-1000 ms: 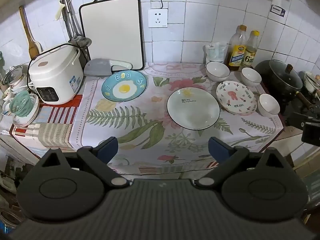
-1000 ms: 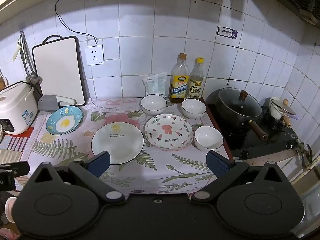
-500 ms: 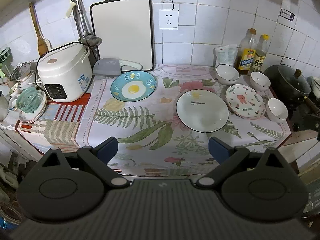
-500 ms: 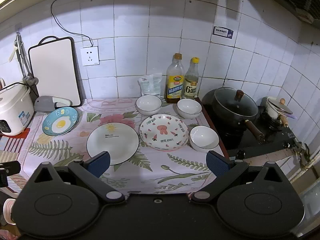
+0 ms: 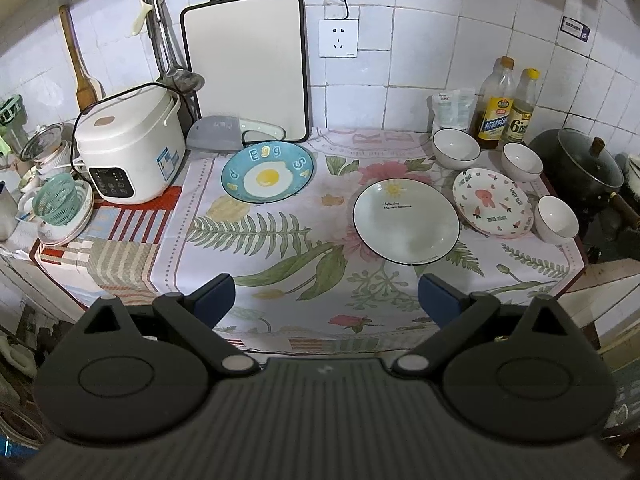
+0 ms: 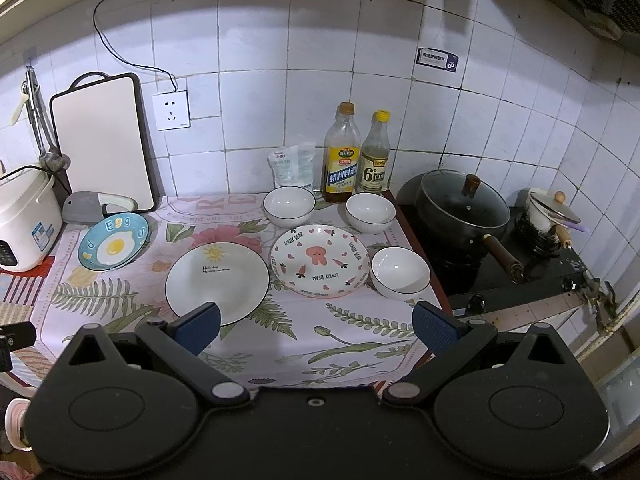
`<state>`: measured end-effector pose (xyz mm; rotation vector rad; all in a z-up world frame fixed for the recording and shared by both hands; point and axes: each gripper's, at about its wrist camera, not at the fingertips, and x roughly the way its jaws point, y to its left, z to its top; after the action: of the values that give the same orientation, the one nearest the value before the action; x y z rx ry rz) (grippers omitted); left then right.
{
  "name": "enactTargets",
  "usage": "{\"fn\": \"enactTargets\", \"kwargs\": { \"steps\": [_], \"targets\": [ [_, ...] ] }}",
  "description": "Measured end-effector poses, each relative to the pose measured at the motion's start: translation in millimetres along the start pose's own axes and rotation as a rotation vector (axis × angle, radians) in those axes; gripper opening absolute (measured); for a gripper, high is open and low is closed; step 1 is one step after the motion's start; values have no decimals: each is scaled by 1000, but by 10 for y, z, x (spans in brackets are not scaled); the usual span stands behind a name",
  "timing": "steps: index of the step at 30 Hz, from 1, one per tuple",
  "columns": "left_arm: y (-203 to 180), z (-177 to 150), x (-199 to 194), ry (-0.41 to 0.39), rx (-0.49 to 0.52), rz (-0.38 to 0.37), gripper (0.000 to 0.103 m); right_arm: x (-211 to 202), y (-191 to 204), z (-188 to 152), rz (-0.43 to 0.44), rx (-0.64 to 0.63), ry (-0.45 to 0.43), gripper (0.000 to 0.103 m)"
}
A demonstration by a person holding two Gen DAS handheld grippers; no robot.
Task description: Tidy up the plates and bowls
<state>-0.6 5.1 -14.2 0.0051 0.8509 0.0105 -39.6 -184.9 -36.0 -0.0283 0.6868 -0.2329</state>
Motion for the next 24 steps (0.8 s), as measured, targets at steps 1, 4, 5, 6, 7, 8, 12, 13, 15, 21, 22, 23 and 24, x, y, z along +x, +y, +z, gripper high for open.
{"fn": "enactTargets", "kwargs": {
  "steps": [1,4,5,6,7,8,12,13,15,21,22,23,24],
  "targets": [
    [-2,6,-2,1,-1,-2,100,1,-2,0,1,-1,0,103],
    [1,14,-13,-4,-2,-4,100,2,-1,-5,0,-1,0,103],
    [6,14,-12,-4,-3,-5,100,2,-1,-5,1,-1,1,103],
    [7,17,-8,-4,-3,-6,100,3,-5,-5,1,0,2,103],
    [4,14,-11,-4,-1,-5,100,3,-6,-4,1,1,2,103],
    [4,6,-10,-3,0,-3,101,3,-6,-4,2,0,1,103],
    [6,-7,2,-3,8,2,101,-9,16,-22,7,-1,-7,103],
    [11,-13,3,-4,7,-1,101,-10,21,-25,6,-2,-8,103],
    [12,-30,5,-7,7,-4,101,-15,36,-42,3,-2,-9,103],
    [-3,-37,4,-5,8,-1,101,2,99,-58,-3,-2,-2,103],
    [-5,-45,3,-5,6,-1,101,5,108,-58,-4,-3,-1,103],
    [-2,-45,1,1,6,-2,101,5,114,-64,-5,-3,-1,103],
    [14,-55,2,5,6,-12,101,9,125,-62,-6,-4,-1,103]
  ]
}}
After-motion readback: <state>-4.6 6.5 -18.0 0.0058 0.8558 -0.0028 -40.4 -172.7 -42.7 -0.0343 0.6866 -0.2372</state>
